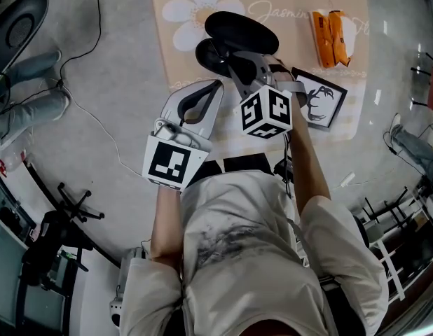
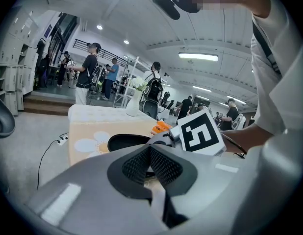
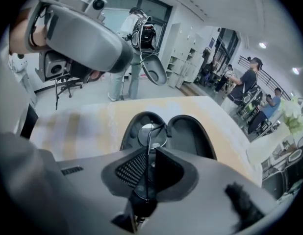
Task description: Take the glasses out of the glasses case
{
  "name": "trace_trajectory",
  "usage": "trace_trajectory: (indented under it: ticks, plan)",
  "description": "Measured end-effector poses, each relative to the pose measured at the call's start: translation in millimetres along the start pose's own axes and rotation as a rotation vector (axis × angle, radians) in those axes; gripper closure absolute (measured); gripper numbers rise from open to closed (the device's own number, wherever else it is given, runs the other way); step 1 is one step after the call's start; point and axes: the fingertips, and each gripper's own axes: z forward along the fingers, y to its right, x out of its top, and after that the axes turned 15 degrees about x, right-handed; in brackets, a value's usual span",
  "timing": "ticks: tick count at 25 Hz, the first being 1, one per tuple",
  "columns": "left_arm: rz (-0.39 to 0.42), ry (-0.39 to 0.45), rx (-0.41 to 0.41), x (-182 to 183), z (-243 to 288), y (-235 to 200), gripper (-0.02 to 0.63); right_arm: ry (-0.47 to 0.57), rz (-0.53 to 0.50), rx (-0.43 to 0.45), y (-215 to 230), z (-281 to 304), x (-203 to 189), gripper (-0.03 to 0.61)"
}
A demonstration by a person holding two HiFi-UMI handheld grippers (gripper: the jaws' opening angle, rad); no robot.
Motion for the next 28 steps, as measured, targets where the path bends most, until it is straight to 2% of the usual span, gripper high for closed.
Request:
trace_trajectory:
  ticks: [9,15,22,28]
  plan:
    - [0.002,-0.002,-0.001,-2.2,0.3,0.6,0.607,-0.009,-0.015,0.009,-2.1,5.6,0.6,0.558]
    - [-0.008,-0.004,0.007,-4.6,-1.8,-1.0,0.607,0.012,0.034,0.014,-0.2,4.0,0.2,0.560]
    - [0.016,0.026,-0.004,-3.8,-1.9,0.0,0.607,0.023,0.053,0.008,0.7,2.2,-0.4,0.560]
    - [0.011,0.021,-0.004,-3.8,-2.9,0.8,0.607,0.034,0.067,-0.002,0.6,0.5,1.6,0.560]
